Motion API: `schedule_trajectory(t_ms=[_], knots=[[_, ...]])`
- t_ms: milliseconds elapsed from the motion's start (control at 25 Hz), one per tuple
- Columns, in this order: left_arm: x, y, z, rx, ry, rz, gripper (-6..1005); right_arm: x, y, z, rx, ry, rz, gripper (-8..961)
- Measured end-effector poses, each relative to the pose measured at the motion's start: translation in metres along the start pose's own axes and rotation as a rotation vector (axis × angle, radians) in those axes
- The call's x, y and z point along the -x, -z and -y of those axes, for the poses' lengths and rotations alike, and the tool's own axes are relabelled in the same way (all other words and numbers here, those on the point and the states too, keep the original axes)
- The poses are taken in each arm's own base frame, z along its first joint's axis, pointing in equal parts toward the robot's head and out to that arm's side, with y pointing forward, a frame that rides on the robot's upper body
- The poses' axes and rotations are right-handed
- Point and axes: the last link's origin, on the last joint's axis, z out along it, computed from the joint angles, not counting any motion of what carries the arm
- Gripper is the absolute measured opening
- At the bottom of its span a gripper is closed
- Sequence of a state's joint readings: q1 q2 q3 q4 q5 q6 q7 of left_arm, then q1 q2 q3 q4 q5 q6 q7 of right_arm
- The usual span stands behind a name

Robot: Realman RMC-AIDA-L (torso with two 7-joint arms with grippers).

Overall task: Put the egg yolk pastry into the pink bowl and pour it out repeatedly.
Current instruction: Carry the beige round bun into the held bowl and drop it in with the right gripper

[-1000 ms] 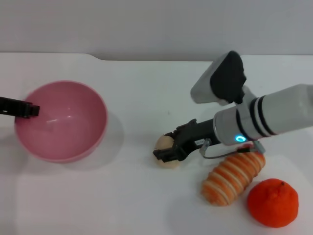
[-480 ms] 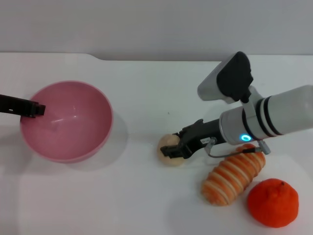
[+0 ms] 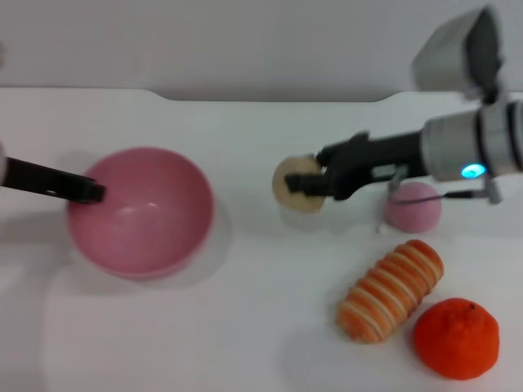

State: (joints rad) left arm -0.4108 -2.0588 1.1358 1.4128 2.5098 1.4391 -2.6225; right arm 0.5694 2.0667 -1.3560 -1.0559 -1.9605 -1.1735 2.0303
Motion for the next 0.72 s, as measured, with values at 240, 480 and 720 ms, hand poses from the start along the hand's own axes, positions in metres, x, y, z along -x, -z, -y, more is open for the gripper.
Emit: schedule_trajectory(t_ms=[240, 480, 720], knots=[[-0.018, -0.036, -0.037, 0.088, -0.068, 0.062, -1, 0.049, 0.030, -0.018, 0.039, 0.176, 0.076, 363], [-0.042, -0.049, -0.078, 0.186, -0.156, 0.041, -2, 0.060, 0.005, -0.042, 0.129, 0.311, -0.053, 314], [-0.049, -0.050, -0.088, 0.205, -0.173, 0.031, -1, 0.053, -0.017, -0.056, 0.169, 0.372, -0.171, 323]])
